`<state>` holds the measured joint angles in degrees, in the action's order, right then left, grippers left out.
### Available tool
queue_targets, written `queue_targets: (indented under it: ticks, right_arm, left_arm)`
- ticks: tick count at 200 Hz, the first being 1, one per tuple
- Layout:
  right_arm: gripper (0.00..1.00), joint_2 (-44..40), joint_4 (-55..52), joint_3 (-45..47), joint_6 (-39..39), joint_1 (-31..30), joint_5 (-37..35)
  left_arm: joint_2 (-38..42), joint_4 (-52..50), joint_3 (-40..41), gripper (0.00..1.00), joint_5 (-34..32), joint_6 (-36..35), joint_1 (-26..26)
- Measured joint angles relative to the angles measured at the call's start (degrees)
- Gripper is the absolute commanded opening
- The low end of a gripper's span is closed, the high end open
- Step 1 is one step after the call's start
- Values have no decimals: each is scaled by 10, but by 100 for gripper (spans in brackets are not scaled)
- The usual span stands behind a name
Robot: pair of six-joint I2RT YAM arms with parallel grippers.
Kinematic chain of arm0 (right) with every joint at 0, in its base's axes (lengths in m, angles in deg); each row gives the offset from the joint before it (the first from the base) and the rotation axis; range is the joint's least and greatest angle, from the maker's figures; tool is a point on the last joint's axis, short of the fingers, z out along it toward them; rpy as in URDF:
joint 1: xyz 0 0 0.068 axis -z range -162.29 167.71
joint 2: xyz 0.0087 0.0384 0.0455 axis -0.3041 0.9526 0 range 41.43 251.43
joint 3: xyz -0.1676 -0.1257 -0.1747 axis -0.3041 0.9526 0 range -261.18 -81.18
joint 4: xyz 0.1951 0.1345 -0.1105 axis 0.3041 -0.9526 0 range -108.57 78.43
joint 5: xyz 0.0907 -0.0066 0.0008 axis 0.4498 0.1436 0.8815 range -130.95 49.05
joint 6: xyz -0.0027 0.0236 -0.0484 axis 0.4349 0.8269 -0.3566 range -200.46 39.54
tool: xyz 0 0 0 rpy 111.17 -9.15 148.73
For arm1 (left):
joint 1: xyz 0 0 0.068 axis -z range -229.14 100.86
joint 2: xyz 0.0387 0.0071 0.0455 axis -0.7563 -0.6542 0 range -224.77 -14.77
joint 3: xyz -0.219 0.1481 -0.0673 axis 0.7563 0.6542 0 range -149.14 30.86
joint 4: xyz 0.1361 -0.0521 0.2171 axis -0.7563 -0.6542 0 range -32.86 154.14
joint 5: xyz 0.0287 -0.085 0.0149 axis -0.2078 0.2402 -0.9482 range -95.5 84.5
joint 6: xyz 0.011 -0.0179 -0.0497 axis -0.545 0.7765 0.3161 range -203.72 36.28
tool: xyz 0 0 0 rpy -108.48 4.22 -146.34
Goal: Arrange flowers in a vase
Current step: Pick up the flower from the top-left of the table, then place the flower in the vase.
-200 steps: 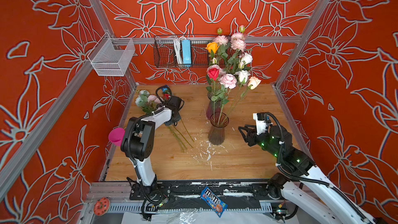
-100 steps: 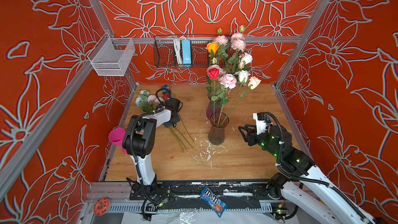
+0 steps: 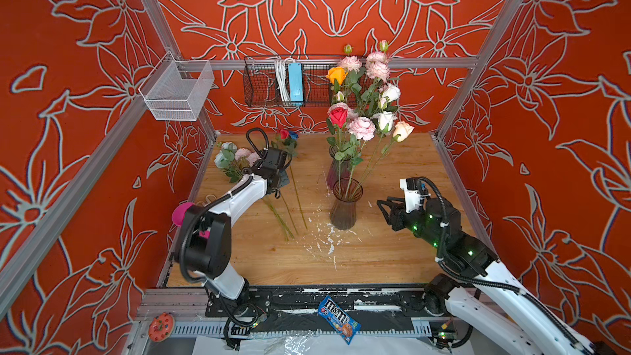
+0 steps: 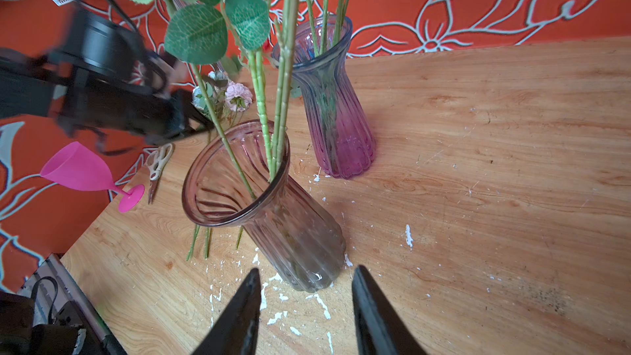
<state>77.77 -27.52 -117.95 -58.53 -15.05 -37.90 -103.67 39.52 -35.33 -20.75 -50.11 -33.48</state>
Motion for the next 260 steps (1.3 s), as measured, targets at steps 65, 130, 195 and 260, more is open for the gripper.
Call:
queue_targets:
  ticks: [65,130,195,260]
  right_arm:
    - [45,-5,-9,-22,6,0,12]
    - [51,9,20,-73,9,0,89]
    - [53,111,125,-140,54,-10,220]
    - [52,204,170,-225,66,-75,249]
  left_arm:
    - [231,16,120,0,9,-18,59]
    - [566,140,323,0,116,-77,144]
    - [538,243,298,0,220,-107,197]
    - [409,305,197,0,244,-145,275]
